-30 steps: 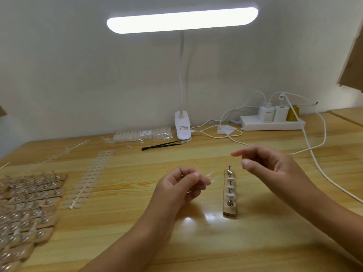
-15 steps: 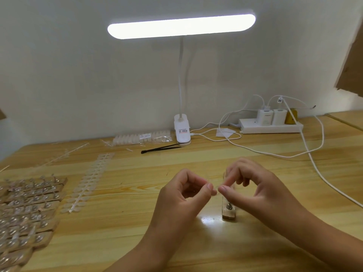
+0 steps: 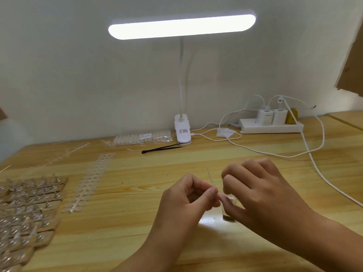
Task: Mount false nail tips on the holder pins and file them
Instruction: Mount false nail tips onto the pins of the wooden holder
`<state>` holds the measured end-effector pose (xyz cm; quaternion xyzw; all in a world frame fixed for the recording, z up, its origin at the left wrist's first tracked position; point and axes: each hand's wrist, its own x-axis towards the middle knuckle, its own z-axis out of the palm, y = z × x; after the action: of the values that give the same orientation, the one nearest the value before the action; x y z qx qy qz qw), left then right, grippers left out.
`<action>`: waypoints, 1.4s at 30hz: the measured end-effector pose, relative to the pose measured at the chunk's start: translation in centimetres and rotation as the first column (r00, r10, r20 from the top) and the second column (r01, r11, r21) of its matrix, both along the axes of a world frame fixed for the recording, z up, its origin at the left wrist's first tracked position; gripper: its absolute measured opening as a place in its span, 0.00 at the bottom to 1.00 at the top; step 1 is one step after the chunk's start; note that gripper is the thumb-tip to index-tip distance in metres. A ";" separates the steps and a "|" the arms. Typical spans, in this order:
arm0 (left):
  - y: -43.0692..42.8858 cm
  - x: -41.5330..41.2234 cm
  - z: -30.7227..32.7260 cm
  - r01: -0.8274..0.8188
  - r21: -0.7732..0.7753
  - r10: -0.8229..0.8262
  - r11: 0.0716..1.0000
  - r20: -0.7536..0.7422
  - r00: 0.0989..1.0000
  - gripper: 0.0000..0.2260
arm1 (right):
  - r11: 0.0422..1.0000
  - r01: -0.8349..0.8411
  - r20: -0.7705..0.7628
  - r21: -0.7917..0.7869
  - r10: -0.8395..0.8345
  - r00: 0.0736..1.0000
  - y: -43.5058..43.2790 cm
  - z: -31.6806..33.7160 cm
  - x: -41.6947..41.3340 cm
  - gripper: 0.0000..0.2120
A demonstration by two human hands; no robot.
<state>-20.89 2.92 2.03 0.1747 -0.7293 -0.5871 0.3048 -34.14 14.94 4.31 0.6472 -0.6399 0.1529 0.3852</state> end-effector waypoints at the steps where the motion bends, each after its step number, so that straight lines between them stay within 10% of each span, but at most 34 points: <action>1: 0.0 0.0 0.0 0.001 0.004 -0.001 1.000 0.003 1.000 0.07 | 1.000 0.002 -0.015 0.001 -0.002 1.000 0.0 0.1 0.0 0.08; 10: 0.1 0.0 0.2 0.002 0.092 -0.005 0.996 0.029 1.000 0.04 | 0.998 0.029 -0.091 0.064 -0.023 0.996 0.3 0.5 0.6 0.08; 13: 0.1 0.2 0.5 0.021 0.107 -0.021 0.994 -0.003 1.000 0.04 | 0.986 -0.019 0.268 0.166 -0.026 0.963 0.4 1.0 0.5 0.12; 17: -0.6 0.5 1.3 0.107 0.102 -0.101 0.989 -0.063 0.993 0.07 | 0.955 -0.261 0.958 0.141 -0.065 0.278 0.3 2.6 -1.0 0.15; 21: -0.9 0.5 2.1 0.271 0.102 -0.264 0.957 -0.077 0.961 0.06 | 0.862 -0.491 0.902 -0.125 -0.107 -0.419 0.1 2.4 -2.6 0.09; 25: -0.7 0.1 2.0 0.405 0.402 -0.362 0.821 -0.181 0.914 0.04 | 0.880 -0.376 0.763 -0.291 -0.024 -0.646 -0.2 1.8 -3.2 0.05; 27: -0.9 -0.1 2.0 0.437 0.546 -0.362 0.715 -0.246 0.899 0.06 | 0.921 -0.270 0.846 -0.281 0.105 -0.523 -0.2 1.7 -3.5 0.03; 31: -0.9 0.1 2.3 0.518 0.610 -0.406 0.600 -0.326 0.854 0.08 | 0.945 -0.233 0.970 -0.231 0.243 0.025 -0.1 1.0 -3.2 0.05; 36: -0.8 0.0 2.4 0.492 0.630 -0.375 0.601 -0.322 0.870 0.04 | 0.965 -0.260 0.623 -0.028 0.220 0.751 -0.2 -0.6 -3.4 0.06; 38: -0.8 0.1 2.3 0.488 0.657 -0.369 0.574 -0.324 0.871 0.04 | 0.971 -0.228 0.460 0.075 0.169 0.872 0.0 -0.9 -3.5 0.06; 42: -0.6 0.3 2.5 0.482 0.680 -0.379 0.553 -0.311 0.872 0.03 | 0.959 -0.280 0.552 0.040 0.212 0.806 0.0 -0.8 -3.5 0.05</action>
<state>-20.64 2.32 4.50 0.0605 -0.4266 -0.8968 0.1002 -37.60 14.96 3.48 0.6768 -0.6409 0.3397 0.1256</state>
